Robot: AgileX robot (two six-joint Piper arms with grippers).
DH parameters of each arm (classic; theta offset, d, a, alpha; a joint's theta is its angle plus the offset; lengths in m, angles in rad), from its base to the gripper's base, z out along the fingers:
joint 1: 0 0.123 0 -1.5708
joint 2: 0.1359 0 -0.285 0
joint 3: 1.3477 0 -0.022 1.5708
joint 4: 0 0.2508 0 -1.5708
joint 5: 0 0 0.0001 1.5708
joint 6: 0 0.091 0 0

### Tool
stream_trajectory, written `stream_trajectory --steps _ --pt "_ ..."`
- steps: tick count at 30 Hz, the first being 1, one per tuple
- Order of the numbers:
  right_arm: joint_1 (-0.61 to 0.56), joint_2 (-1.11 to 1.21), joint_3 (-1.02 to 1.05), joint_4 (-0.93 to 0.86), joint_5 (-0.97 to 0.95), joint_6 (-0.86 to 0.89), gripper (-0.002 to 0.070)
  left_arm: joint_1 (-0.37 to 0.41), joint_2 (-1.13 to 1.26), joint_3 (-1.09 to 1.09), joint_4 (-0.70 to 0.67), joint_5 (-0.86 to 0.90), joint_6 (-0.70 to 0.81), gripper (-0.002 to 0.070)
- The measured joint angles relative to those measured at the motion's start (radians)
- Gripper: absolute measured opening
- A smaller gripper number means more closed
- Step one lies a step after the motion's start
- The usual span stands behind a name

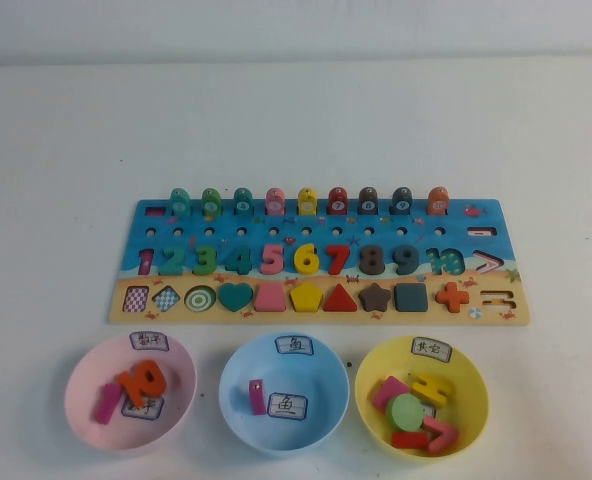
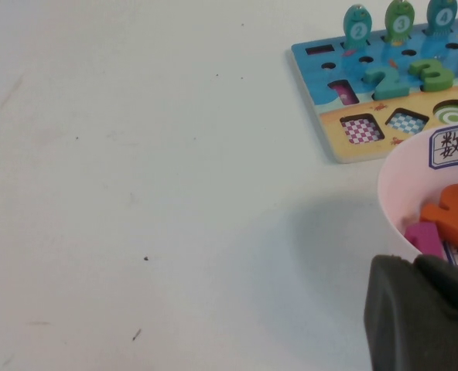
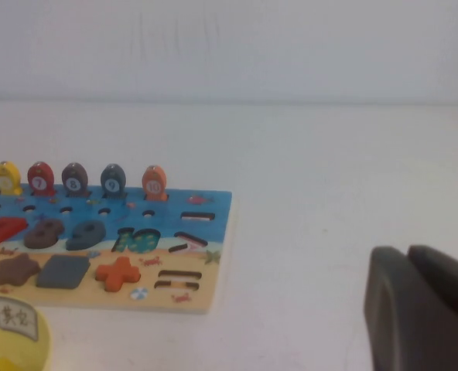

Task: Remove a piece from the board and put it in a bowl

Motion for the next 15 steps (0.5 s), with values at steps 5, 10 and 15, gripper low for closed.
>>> stream_trajectory --steps 5,10,15 --pt "-0.002 0.0 0.0 0.033 0.043 0.0 -0.0017 0.0 0.0 0.0 0.0 0.0 0.0 -0.0005" --pt "-0.002 0.0 0.0 0.036 0.049 -0.005 -0.0017 0.0 0.0 0.0 0.0 0.0 0.0 -0.0005" --pt "-0.004 0.0 0.0 0.15 0.072 -0.177 -0.0017 0.0 0.0 0.0 0.0 0.0 0.0 -0.0005"
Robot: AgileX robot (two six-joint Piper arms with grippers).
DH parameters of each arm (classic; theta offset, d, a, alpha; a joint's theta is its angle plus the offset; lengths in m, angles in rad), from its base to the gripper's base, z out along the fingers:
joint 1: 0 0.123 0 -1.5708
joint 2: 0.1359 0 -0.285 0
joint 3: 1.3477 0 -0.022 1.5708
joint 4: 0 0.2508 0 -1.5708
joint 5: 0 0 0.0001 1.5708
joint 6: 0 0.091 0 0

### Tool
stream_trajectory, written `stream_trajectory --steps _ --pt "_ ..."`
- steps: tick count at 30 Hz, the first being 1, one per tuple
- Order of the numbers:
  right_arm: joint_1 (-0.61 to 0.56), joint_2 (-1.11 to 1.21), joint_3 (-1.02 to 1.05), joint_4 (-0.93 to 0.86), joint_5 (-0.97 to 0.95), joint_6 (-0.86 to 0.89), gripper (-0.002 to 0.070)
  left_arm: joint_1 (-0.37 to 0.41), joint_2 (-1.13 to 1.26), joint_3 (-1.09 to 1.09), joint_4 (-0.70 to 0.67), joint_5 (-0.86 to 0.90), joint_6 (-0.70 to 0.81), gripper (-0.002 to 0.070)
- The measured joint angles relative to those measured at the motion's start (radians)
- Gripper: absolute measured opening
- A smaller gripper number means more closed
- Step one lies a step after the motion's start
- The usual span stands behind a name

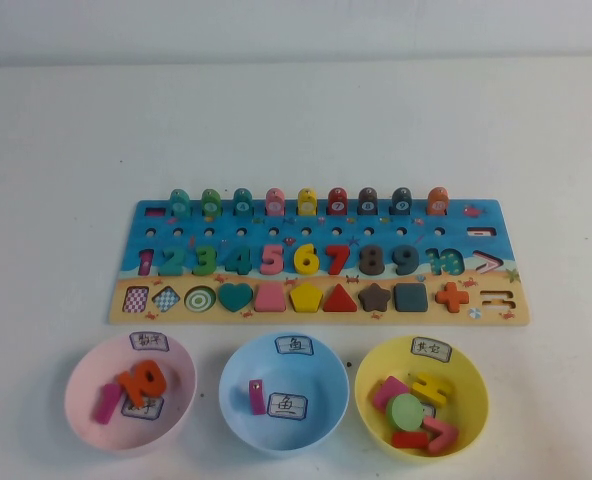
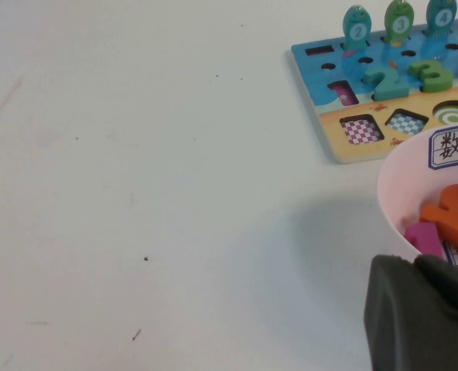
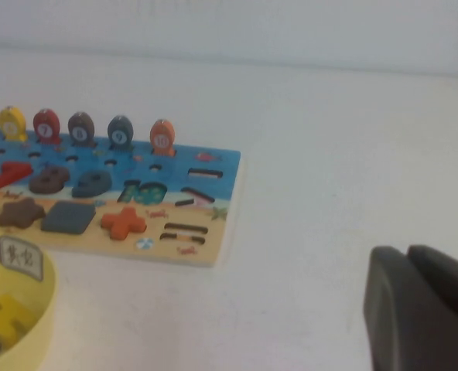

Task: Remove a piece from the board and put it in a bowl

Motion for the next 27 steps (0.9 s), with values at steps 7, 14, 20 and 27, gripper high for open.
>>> stream_trajectory --steps 7,14,20,27 --pt "-0.019 0.0 0.0 0.187 0.111 -0.243 -0.0017 0.0 0.0 0.0 0.0 0.0 0.0 -0.0005" --pt "-0.022 0.0 0.0 0.193 0.159 -0.246 -0.0017 0.0 0.0 0.0 0.0 0.0 0.0 -0.0005" --pt "-0.022 0.0 0.0 0.195 0.16 -0.246 -0.0017 0.0 0.0 0.0 0.0 0.0 0.0 -0.0005" --pt "-0.022 0.0 0.0 0.195 0.16 -0.246 -0.0017 0.0 0.0 0.0 0.0 0.0 0.0 -0.0005"
